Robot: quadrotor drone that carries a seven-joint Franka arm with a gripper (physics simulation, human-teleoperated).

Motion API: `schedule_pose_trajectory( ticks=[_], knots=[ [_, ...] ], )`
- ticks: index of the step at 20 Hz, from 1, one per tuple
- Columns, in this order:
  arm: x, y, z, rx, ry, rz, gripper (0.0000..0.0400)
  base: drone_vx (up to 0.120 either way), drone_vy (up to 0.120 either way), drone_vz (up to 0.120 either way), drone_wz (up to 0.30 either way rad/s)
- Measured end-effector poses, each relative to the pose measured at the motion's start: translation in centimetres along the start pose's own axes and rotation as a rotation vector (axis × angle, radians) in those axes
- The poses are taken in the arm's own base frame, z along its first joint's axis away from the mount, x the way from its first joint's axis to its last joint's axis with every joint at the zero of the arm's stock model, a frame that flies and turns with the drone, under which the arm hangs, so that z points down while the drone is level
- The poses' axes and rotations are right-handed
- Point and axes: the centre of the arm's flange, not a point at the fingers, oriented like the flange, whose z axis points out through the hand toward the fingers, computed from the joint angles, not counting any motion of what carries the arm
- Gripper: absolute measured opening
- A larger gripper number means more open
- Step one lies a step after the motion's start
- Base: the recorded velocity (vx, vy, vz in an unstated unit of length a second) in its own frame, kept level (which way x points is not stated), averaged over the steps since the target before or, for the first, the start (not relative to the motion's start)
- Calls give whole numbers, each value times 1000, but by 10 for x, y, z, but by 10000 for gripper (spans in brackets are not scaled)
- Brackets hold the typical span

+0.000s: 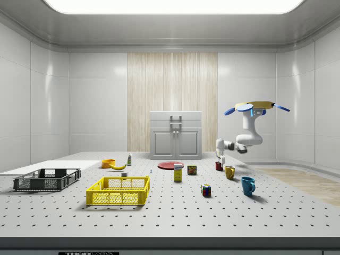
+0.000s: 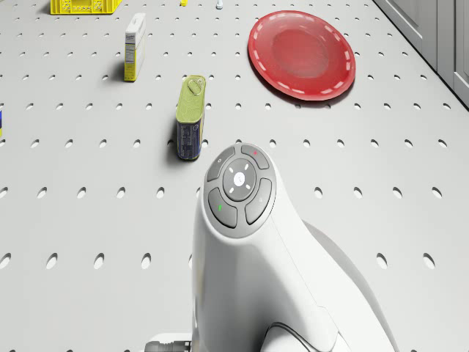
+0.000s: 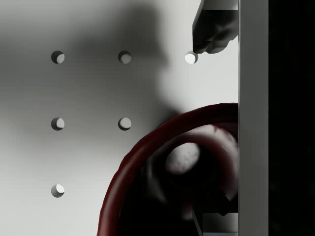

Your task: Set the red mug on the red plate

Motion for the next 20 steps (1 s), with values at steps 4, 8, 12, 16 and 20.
schedule_pose_trajectory(
  ticks=[4, 8, 12, 16, 20],
  knots=[
    [0, -1, 0, 0, 0, 0, 334, 0, 0, 0, 0],
    [0, -1, 0, 0, 0, 0, 186, 0, 0, 0, 0],
    [-1, -1, 0, 0, 0, 0, 132, 0, 0, 0, 0],
    [-1, -1, -6, 0, 0, 0, 112, 0, 0, 0, 0],
    [-1, -1, -18, 0, 0, 0, 104, 20, -20, 110, 0]
  ],
)
